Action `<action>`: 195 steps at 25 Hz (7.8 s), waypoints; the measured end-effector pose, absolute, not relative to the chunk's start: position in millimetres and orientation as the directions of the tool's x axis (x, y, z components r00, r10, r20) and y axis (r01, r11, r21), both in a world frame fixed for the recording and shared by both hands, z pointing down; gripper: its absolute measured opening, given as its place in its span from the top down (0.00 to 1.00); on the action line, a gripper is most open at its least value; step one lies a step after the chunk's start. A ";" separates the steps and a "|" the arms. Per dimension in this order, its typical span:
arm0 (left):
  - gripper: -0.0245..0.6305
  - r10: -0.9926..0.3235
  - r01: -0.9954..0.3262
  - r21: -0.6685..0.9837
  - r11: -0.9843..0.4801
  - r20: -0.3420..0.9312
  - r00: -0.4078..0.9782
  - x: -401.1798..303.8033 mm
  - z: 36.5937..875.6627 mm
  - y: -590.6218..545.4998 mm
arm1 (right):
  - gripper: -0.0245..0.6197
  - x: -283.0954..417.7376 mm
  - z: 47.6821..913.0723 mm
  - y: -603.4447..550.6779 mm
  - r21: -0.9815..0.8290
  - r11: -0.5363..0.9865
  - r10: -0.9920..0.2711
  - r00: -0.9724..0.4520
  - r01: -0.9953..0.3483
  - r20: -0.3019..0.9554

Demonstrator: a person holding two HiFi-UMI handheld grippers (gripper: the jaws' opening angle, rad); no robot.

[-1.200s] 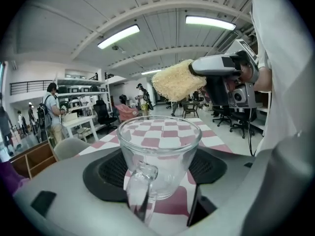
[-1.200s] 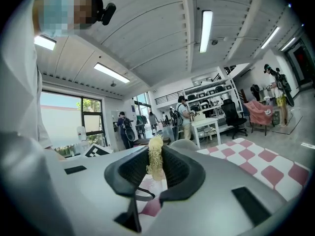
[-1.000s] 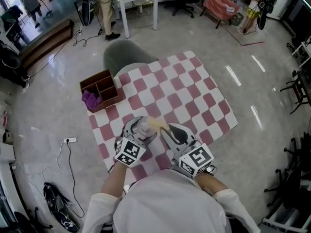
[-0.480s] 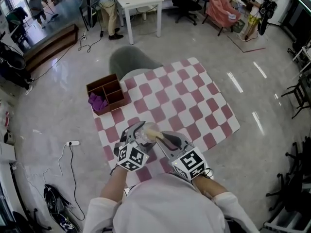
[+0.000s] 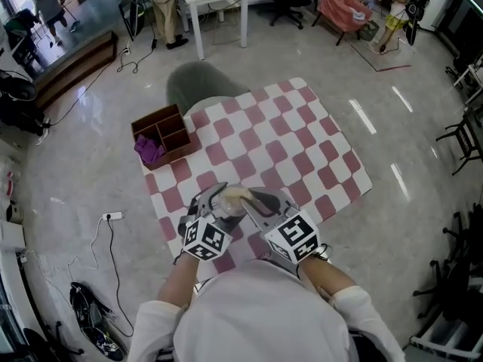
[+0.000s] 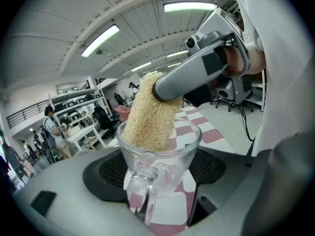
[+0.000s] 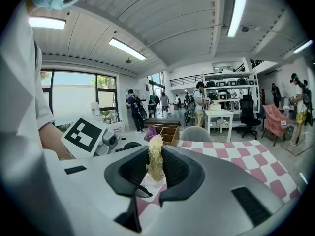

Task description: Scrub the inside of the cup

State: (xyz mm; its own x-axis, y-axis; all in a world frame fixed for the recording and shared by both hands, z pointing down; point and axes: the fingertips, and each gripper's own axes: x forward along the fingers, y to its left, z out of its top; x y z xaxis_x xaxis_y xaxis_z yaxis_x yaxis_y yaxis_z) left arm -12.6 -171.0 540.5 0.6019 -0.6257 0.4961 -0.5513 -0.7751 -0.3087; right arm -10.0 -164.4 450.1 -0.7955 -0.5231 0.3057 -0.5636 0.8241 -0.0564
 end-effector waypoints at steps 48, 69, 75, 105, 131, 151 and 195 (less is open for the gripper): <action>0.40 -0.624 -0.540 -0.325 -0.777 0.514 0.589 -14.4 548.1 -173.0 | 0.83 3.7 470.7 -167.5 -0.129 0.788 -0.515 -0.760 -0.602 0.397; 0.39 -0.644 -0.656 -0.133 -0.743 0.407 0.647 7.9 554.0 -200.6 | 0.83 51.0 453.2 -179.5 -0.374 0.652 -0.638 -0.744 -0.659 0.199; 0.40 -0.658 -0.684 -0.080 -0.725 0.373 0.654 19.0 556.4 -218.8 | 0.83 74.6 449.5 -194.1 -0.370 0.631 -0.670 -0.720 -0.682 0.182; 0.39 -0.644 -0.710 0.026 -0.704 0.398 0.653 44.5 621.3 -266.8 | 0.83 122.5 484.2 -225.7 -0.416 0.586 -0.662 -0.707 -0.695 0.248; 0.39 -0.630 -0.692 0.039 -0.721 0.380 0.677 45.5 624.4 -265.5 | 0.83 118.8 484.5 -223.3 -0.413 0.580 -0.670 -0.699 -0.703 0.250; 0.39 -0.652 -0.694 0.012 -0.720 0.329 0.683 16.3 583.3 -241.0 | 0.83 104.8 473.7 -217.3 -0.405 0.577 -0.693 -0.688 -0.709 0.217; 0.85 -0.658 -0.659 -0.052 -0.751 0.155 0.737 -45.9 473.1 -144.0 | 0.83 79.0 463.5 -141.5 -0.342 0.399 -0.858 -0.478 -0.851 0.187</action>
